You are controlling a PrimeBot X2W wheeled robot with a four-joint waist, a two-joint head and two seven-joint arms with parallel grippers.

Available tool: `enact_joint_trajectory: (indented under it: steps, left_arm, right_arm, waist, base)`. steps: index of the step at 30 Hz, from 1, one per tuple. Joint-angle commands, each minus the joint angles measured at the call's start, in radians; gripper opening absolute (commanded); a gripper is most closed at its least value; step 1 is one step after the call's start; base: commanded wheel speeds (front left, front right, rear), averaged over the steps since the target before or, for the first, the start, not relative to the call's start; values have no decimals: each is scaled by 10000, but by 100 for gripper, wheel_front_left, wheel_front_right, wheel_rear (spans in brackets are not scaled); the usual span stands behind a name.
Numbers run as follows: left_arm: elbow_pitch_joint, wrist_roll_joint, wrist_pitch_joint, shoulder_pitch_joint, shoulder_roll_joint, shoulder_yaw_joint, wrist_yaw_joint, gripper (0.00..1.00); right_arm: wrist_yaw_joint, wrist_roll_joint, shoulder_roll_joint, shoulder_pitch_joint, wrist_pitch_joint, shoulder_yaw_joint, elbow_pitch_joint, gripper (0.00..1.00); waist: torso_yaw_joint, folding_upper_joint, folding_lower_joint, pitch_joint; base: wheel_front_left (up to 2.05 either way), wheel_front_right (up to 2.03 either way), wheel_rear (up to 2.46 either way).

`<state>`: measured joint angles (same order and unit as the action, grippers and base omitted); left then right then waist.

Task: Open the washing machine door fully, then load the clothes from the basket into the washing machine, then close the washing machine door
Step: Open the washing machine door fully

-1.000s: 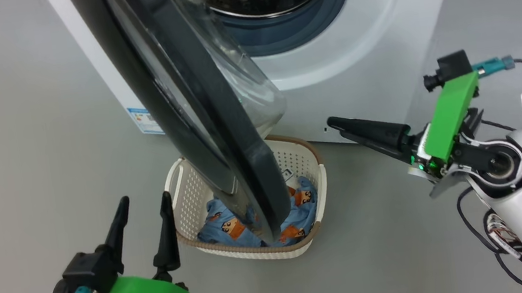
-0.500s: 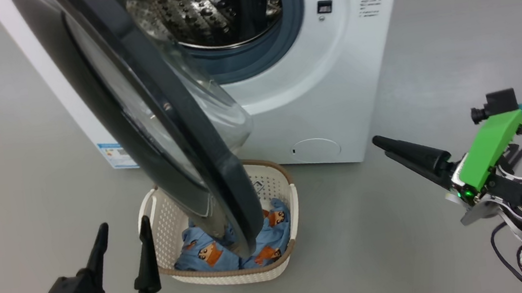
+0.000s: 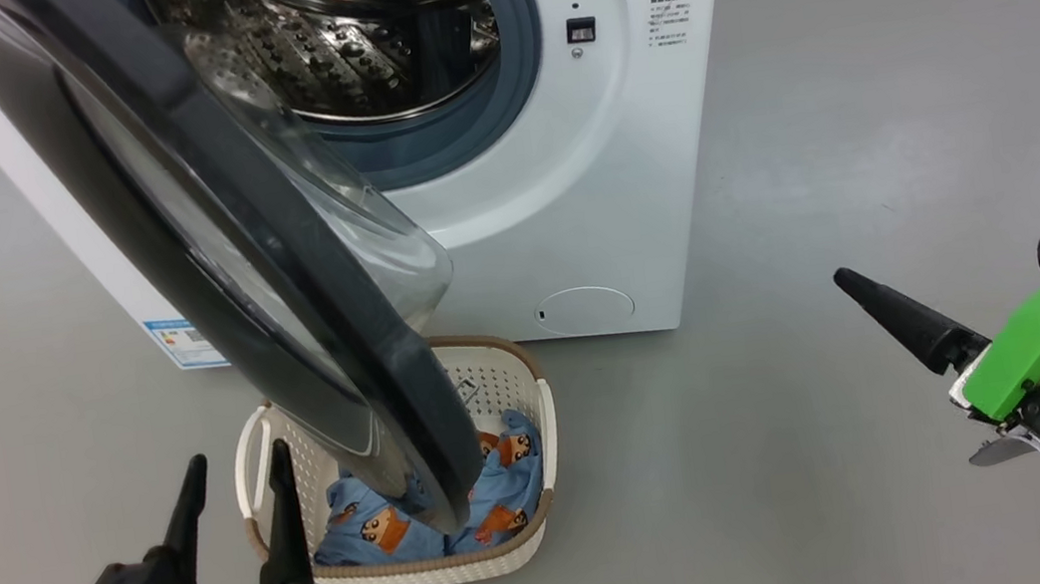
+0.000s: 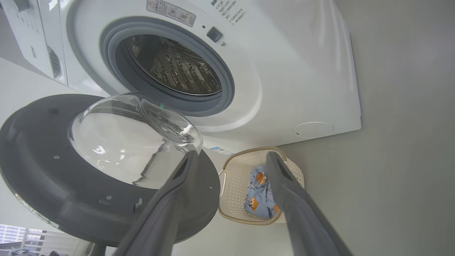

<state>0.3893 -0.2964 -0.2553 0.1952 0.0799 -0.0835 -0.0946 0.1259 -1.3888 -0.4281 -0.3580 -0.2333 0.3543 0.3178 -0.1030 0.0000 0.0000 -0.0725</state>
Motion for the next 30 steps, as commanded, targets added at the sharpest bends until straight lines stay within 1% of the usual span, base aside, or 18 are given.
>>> enact_joint_trajectory:
  steps: [1, 8, 16, 20, 23, 25, 26, 27, 28, 30]
  left_arm:
    - [-324, 71, -65, -28, 225, 362, 79, 100]
    - [-333, 50, -65, -66, 211, 376, 75, 100]
    - [-324, 54, -65, -123, 205, 404, 97, 100]
    - [-344, 68, -65, -166, 213, 419, 107, 100]
    - [-359, 74, -65, -175, 221, 426, 107, 100]
    - [-368, 74, -65, -176, 228, 441, 113, 100]
    - [-368, 74, -65, -176, 228, 441, 113, 100]
    - [-380, 74, -65, -176, 229, 451, 121, 100]
    - [-380, 74, -65, -176, 229, 451, 121, 100]
    - [-395, 71, -65, -177, 224, 456, 125, 100]
  right_arm:
    - [48, 203, -266, 81, 233, 168, -286, 100]
    - [48, 693, -851, 322, 2011, 1074, -254, 100]
    - [48, 1163, -1510, 447, 4089, 2448, 67, 100]
    - [48, 1280, -1717, 438, 4747, 2837, 344, 100]
    - [48, 1487, -1761, 465, 4917, 2869, 536, 100]
    - [48, 1853, -1754, 481, 4940, 2634, 611, 100]
    - [48, 1853, -1754, 481, 4940, 2634, 611, 100]
    - [48, 2337, -1634, 601, 4944, 2175, 628, 100]
    - [48, 2337, -1634, 601, 4944, 2175, 628, 100]
    - [48, 3003, -1533, 785, 4946, 1784, 654, 100]
  waist:
    - [13, 0, 0, -13]
    - [13, 0, 0, 21]
    - [-10, 0, 0, 97]
    - [-7, 0, 0, 122]
    - [-10, 0, 0, 107]
    - [-5, 0, 0, 95]
    - [-5, 0, 0, 95]
    - [0, 0, 0, 82]
    - [0, 0, 0, 82]
    - [-1, 0, 0, 76]
  base:
    - [0, 0, 0]
    - [0, 0, 0]
    - [0, 0, 0]
    - [0, 0, 0]
    - [0, 0, 0]
    - [0, 0, 0]
    - [0, 0, 0]
    - [0, 0, 0]
    - [0, 0, 0]
    - [0, 0, 0]
